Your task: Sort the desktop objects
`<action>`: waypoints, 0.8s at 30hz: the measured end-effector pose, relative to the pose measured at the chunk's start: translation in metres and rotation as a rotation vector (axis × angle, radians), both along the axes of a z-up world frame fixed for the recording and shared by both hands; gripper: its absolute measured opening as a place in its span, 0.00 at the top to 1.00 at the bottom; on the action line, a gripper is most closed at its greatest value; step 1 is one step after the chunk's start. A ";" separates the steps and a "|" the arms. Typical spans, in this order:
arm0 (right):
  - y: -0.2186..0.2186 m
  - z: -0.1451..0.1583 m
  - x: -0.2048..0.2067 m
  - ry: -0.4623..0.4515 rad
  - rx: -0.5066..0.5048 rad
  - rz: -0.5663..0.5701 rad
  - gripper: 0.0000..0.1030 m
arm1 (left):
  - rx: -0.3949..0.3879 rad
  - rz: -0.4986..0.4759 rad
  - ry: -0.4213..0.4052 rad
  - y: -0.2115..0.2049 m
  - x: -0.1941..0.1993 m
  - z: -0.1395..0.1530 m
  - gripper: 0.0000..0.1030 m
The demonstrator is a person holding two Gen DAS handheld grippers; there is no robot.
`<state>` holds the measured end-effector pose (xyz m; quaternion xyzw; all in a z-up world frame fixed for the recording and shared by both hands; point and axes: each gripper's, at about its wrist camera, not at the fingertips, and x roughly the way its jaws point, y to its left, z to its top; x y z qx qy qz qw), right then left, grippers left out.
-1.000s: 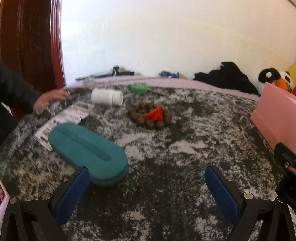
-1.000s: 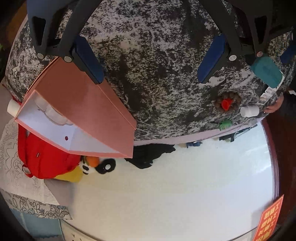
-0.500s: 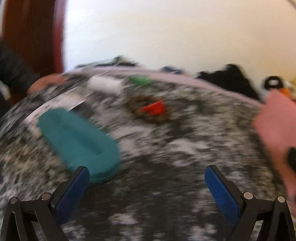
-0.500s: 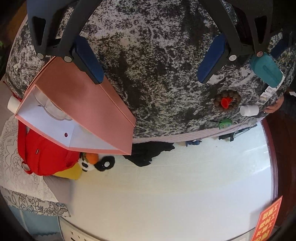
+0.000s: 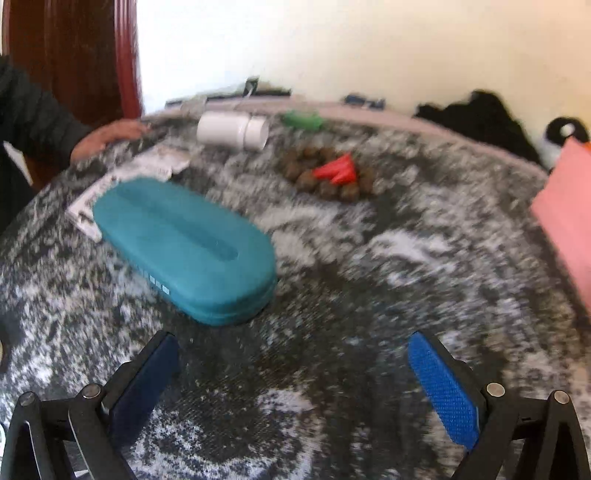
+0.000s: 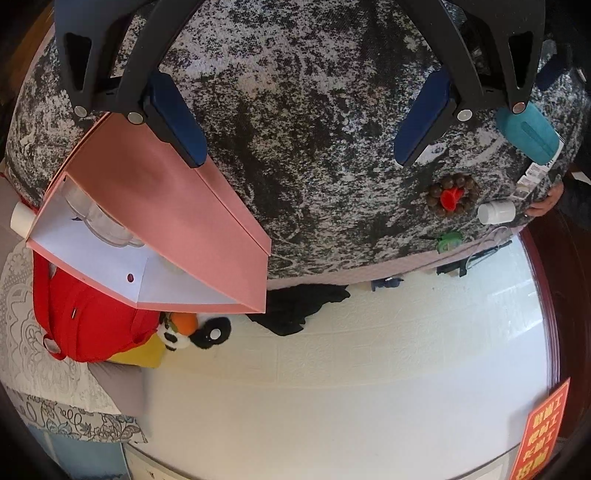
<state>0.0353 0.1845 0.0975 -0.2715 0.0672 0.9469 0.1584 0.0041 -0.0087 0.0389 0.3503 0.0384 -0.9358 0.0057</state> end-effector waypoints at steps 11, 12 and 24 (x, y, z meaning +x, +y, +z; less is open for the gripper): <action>0.009 0.000 -0.002 -0.003 -0.054 -0.015 0.00 | -0.117 0.314 0.009 -0.022 0.023 0.024 0.00; 0.007 -0.001 -0.003 -0.006 -0.047 -0.010 0.00 | -0.081 0.259 -0.033 -0.019 0.019 0.019 0.00; -0.015 -0.005 -0.007 -0.037 0.044 0.036 0.00 | -0.156 -0.011 0.103 0.033 0.038 0.034 0.00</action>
